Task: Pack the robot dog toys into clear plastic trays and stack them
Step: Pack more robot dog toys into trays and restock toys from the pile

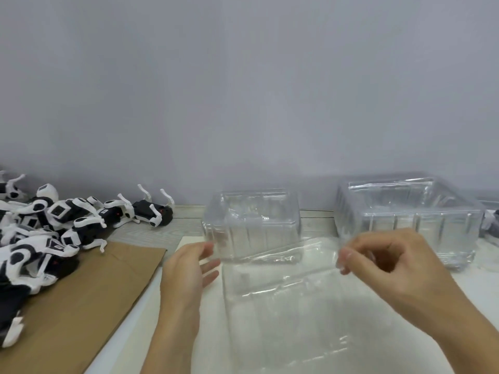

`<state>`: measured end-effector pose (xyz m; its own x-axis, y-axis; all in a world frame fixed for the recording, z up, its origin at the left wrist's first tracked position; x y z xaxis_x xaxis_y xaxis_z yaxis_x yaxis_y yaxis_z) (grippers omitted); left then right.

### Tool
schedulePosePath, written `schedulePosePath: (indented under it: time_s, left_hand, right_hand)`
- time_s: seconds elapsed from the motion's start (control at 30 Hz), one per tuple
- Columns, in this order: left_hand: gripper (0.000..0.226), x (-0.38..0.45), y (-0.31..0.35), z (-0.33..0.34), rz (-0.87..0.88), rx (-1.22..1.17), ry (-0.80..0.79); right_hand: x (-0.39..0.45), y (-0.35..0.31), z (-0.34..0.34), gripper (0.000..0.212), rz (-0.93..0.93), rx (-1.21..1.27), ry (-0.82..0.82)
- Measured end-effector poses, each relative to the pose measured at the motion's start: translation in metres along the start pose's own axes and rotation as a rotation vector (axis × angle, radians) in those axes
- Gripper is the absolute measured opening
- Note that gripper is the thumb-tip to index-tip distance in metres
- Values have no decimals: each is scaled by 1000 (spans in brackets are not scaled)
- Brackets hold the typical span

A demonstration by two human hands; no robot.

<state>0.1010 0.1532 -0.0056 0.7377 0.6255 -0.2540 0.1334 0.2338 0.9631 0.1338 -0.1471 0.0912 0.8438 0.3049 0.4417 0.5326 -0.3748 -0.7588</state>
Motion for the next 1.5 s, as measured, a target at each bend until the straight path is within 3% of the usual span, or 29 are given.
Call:
schedulePosePath:
  time_s: [0.1,0.27,0.47,0.53,0.77,0.9,0.97,1.07,1.27,1.37,1.5]
  left_hand:
    - [19,-2,1,4,-7,185,-21]
    - [13,-10,-4,31,33,458,-320]
    - [12,-12,-1,32,115,440,-337]
    - [9,-13,11,30,175,384,-274]
    - [11,16,66,0,294,139,182]
    - [35,77,83,-12,218,99,365]
    - [51,101,80,-22,117,226,454]
    - [65,132,69,-39,28,510,471]
    - [32,149,66,-48,146,749,466]
    - [32,143,69,-49,172,734,520]
    - [37,124,75,-57,94,482,619]
  right_hand:
    - [-2,1,15,16,81,-53,-139]
    - [-13,17,23,19,271,-252,-379]
    - [-21,19,35,12,393,-105,-533]
    - [-21,20,35,12,407,-74,-522]
    - [-12,11,31,11,329,81,-370]
    - [-5,3,28,12,278,158,-267]
    - [-4,0,29,18,256,167,-252]
    - [-2,2,28,22,237,183,-226]
    - [0,8,26,22,200,204,-184]
    - [0,9,25,22,192,212,-161]
    - [1,10,23,21,182,226,-128]
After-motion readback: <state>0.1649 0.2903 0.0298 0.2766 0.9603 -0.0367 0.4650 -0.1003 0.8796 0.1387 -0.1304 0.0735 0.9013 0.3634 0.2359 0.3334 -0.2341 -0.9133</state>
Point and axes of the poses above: each hand's wrist, its own x-axis towards the middle knuckle, its own z-axis out of the palm, y = z × x, the point moved 10 cm from there along x, towards the middle knuckle, and after that the axes turned 3 degrees about -z, right-handed, at the moved point
